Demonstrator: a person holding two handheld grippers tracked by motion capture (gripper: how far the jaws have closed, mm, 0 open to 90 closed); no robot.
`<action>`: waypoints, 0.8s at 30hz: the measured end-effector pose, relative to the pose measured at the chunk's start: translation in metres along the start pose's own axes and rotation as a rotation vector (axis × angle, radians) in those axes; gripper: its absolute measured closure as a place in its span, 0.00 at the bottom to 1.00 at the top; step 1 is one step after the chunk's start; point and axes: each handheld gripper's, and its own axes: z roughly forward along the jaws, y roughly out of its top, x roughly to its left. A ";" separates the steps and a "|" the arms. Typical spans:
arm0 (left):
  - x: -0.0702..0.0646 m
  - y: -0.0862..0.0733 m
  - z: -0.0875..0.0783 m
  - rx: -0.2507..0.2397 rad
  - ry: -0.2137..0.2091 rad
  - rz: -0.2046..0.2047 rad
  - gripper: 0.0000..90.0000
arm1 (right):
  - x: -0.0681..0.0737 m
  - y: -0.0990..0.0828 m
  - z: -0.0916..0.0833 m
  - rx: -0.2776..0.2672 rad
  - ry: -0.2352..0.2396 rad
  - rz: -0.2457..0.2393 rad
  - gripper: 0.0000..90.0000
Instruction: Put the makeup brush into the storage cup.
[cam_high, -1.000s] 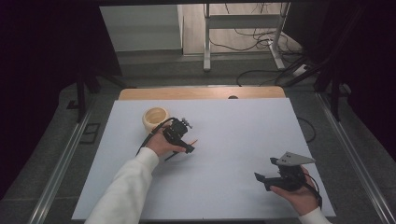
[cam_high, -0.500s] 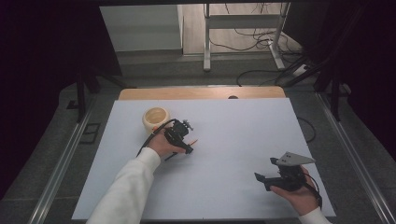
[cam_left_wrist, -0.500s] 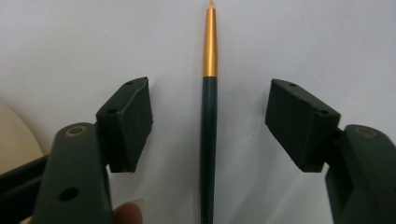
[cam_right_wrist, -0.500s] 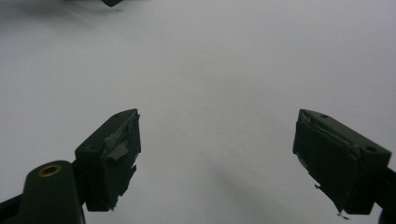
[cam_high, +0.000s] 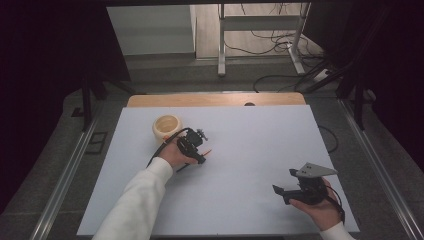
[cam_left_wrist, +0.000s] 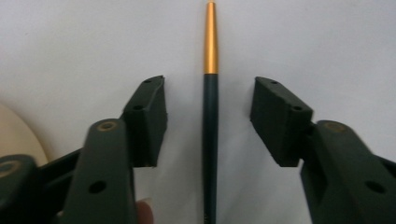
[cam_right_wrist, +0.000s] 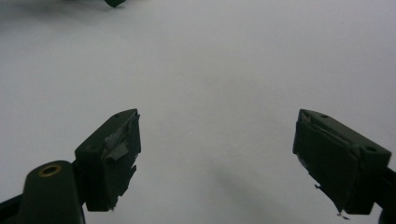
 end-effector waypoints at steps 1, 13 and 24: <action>-0.001 0.001 0.000 0.003 0.001 0.008 0.57 | 0.000 0.000 0.000 -0.001 -0.001 0.000 0.17; -0.005 0.008 -0.001 0.052 -0.021 0.021 0.78 | 0.000 0.000 0.000 0.001 -0.002 -0.004 0.17; -0.006 0.010 -0.001 0.062 -0.029 -0.007 0.92 | 0.000 -0.001 0.001 0.006 -0.002 -0.004 0.17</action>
